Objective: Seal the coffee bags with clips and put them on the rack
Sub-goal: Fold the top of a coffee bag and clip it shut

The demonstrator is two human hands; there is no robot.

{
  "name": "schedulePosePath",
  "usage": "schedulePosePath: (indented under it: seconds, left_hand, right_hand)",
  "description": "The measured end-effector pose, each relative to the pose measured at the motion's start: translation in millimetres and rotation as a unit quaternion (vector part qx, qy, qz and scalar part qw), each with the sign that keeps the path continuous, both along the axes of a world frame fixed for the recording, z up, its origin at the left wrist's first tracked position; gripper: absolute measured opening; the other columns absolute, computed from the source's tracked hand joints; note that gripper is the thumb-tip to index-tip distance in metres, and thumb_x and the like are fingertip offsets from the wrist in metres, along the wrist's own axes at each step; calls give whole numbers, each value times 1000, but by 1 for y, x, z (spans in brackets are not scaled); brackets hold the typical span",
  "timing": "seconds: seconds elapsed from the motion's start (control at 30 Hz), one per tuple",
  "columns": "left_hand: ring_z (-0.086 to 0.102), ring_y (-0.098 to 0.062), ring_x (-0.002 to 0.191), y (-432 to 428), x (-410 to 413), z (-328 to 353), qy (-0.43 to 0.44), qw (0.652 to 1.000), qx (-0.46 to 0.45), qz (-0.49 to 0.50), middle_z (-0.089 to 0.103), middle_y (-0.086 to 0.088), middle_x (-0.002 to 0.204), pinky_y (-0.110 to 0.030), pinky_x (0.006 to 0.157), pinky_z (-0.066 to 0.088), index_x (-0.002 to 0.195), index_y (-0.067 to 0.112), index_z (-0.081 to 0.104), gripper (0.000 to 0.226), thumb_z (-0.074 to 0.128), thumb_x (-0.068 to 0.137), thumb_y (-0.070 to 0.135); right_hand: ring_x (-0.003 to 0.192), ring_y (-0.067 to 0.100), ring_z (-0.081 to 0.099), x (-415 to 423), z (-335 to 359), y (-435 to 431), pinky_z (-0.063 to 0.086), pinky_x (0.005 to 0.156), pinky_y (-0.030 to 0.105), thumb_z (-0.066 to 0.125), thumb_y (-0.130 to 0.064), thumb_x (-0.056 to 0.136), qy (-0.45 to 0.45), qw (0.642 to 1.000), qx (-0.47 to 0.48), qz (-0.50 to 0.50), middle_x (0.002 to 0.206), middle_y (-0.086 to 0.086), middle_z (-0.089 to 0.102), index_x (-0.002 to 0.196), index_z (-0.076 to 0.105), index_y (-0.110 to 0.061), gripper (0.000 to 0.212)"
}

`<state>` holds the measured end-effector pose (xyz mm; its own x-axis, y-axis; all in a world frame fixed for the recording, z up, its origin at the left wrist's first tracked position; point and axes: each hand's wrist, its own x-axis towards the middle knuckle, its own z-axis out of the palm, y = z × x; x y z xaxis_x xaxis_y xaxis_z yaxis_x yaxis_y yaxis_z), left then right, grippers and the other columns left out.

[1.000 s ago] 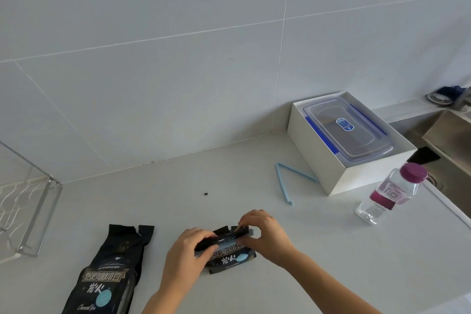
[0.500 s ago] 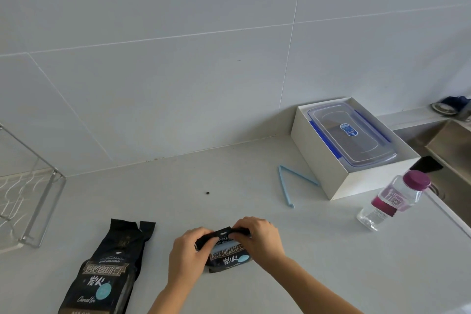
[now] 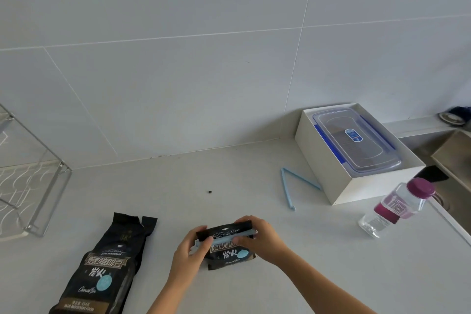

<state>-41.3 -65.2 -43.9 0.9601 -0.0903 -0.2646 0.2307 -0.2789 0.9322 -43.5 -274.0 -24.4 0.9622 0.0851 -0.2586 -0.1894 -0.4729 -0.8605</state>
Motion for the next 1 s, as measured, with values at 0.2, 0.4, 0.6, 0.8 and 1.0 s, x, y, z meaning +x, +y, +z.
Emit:
schedulePosePath:
  seconds: [0.2, 0.4, 0.6, 0.8, 1.0]
  left_hand:
    - [59, -7, 106, -1, 10, 6, -60, 998, 19, -13, 64, 8, 112, -17, 82, 49, 92, 32, 66, 26, 69, 81, 9]
    - [65, -5, 93, -6, 4, 5, -36, 999, 15, 20, 71, -1, 97, -11, 67, 49, 94, 26, 69, 21, 68, 80, 11]
    - [66, -3, 83, -9, -8, 4, -6, 998, -22, 65, 71, 0, 91, -5, 61, 47, 83, 24, 68, 20, 63, 83, 5]
    - [66, -5, 87, -13, -7, 6, -45, 998, -16, 37, 69, -1, 96, -13, 64, 51, 84, 28, 70, 27, 61, 85, 3]
    - [66, -12, 93, -13, -12, 1, -25, 999, -44, 17, 69, -7, 103, -14, 71, 51, 95, 19, 71, 18, 61, 86, 7]
  right_hand:
    - [103, 2, 52, 10, 16, 5, 45, 88, 24, 66, -48, 77, -76, 991, -111, 9, 109, -13, 61, 104, 62, -37, 29]
    - [87, 18, 60, 17, 45, 57, 41, 67, 29, 61, -41, 79, -158, 948, -230, 155, 96, -4, 64, 97, 63, -26, 24]
    - [76, 26, 59, 25, 37, 81, 37, 58, 30, 51, -23, 87, -188, 926, -270, 184, 87, 6, 63, 85, 59, -13, 13]
    - [62, 21, 51, 16, 30, 70, 28, 51, 28, 53, -27, 85, -216, 941, -221, 140, 74, 3, 61, 74, 54, -15, 17]
    - [68, 18, 50, 3, 25, 66, 39, 56, 31, 60, -28, 81, -208, 966, -138, 73, 65, 1, 62, 67, 56, -15, 20]
